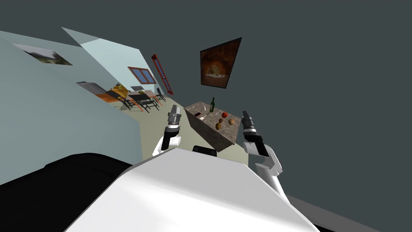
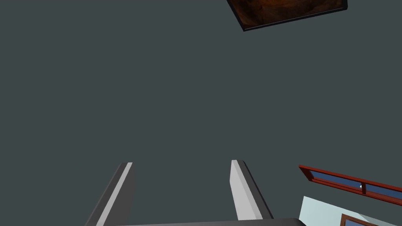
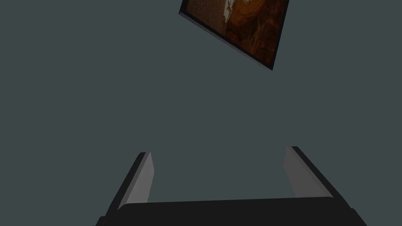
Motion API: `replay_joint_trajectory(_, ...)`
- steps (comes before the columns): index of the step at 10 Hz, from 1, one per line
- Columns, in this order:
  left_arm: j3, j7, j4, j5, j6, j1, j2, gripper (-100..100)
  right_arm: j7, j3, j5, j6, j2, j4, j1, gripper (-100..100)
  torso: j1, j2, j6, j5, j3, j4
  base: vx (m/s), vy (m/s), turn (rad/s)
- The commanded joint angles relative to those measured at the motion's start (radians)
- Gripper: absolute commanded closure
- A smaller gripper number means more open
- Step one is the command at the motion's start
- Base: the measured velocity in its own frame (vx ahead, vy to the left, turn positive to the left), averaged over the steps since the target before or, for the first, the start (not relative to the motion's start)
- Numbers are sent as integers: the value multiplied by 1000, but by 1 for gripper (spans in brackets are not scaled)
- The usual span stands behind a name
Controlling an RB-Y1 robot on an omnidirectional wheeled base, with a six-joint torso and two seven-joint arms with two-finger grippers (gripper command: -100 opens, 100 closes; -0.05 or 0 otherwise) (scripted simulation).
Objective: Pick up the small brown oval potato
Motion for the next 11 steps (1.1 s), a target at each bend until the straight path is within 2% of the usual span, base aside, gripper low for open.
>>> replay_joint_trajectory(1,0,0,0,0,0,0,0,0,6,2,-1,32,-2,-4,-4,-100,0,0,0,0,0,0,5,10,2)
replay_joint_trajectory(2,0,0,0,0,0,0,0,0,27,-3,-24,69,-39,18,-36,-100,-1,0,0,0,0,0,9,27,63)
replay_joint_trajectory(3,0,0,0,0,0,0,0,0,27,-3,-24,95,-39,18,-36,-100,0,0,0,0,0,0,12,23,41)
replay_joint_trajectory(4,0,0,0,0,0,0,0,0,50,-8,-49,123,-78,41,-70,-100,0,0,0,0,0,0,13,35,72)
replay_joint_trajectory(5,0,0,0,0,0,0,0,0,50,-8,-49,155,-78,41,-70,-100,1,0,0,0,0,0,13,34,37)
replay_joint_trajectory(6,0,0,0,0,0,0,0,0,75,-12,-75,186,-116,65,-104,-100,1,0,0,0,0,0,23,40,75)
replay_joint_trajectory(8,0,0,0,0,0,0,0,0,75,-12,-75,233,-116,65,-104,-100,1,-1,0,0,0,0,16,23,19)
replay_joint_trajectory(9,0,0,0,0,0,0,0,0,100,-16,-103,267,-155,90,-138,-100,0,0,0,0,0,0,17,27,90)
replay_joint_trajectory(10,0,0,0,0,0,0,0,0,100,-16,-103,301,-155,90,-138,-100,0,0,0,0,0,0,17,30,54)
replay_joint_trajectory(11,0,0,0,0,0,0,0,0,126,-19,-131,331,-193,115,-172,-100,0,0,0,0,0,0,23,50,87)
